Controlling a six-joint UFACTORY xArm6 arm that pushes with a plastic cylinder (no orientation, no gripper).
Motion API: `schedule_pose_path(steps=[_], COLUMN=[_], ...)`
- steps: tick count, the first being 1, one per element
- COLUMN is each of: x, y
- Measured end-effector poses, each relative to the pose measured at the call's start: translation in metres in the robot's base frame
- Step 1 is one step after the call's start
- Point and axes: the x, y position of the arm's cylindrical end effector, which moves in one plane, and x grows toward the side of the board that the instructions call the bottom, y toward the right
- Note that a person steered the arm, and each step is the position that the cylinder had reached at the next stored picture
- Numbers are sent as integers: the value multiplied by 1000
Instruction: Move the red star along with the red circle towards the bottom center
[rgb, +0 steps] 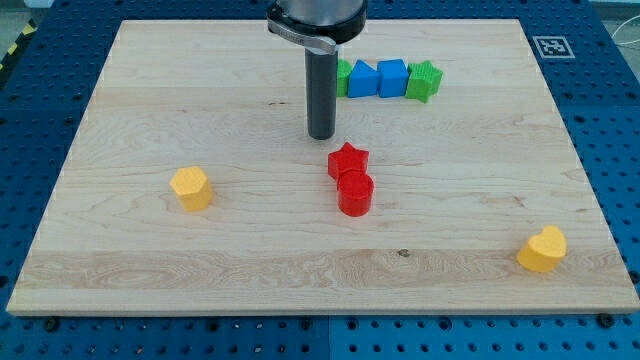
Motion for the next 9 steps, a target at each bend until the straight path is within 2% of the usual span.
schedule_pose_path(steps=[1,2,5,9], x=[4,25,30,65], y=[0,9,31,62])
